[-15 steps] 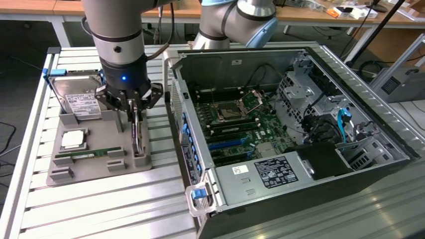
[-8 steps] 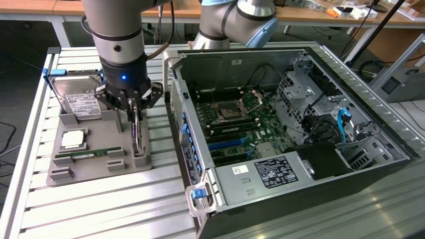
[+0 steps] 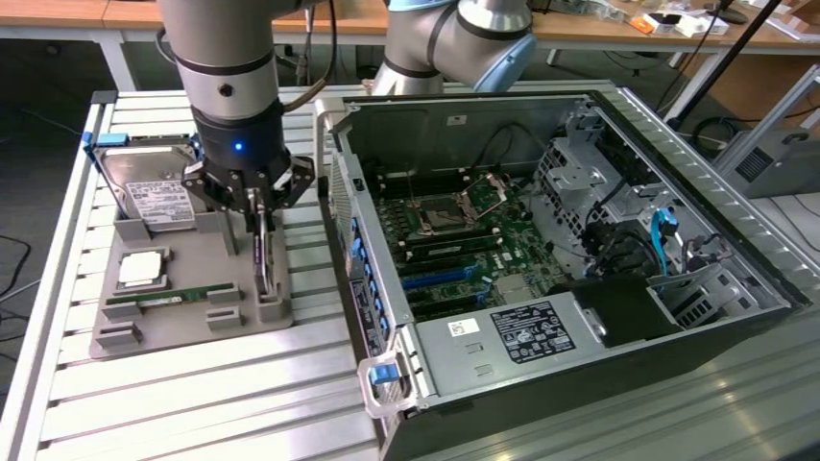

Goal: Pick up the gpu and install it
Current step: 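Pick up the gpu and move the gpu toward the slot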

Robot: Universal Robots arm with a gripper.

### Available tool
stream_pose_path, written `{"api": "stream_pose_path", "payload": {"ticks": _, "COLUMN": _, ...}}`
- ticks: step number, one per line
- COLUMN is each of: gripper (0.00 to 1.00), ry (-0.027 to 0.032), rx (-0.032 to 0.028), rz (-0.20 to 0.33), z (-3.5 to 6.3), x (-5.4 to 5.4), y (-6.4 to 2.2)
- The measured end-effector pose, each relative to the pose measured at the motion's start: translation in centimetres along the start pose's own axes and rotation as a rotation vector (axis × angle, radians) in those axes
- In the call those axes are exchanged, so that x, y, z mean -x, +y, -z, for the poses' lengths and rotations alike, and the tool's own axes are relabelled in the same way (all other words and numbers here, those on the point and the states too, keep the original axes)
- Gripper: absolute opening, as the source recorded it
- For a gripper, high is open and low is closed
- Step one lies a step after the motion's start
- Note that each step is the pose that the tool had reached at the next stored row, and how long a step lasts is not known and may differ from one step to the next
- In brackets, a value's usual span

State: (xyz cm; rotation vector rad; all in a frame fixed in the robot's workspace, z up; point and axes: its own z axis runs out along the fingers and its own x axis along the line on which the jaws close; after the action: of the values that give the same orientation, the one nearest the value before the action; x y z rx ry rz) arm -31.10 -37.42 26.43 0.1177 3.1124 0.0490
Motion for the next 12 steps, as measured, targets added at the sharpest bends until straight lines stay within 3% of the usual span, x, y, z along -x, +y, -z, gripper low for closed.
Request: {"api": "stream_pose_path", "payload": {"ticks": 12, "gripper": 0.27, "ry": -0.0001, "rx": 0.0001, "rz": 0.000, "z": 0.99, "x": 0.03, "y": 0.03}}
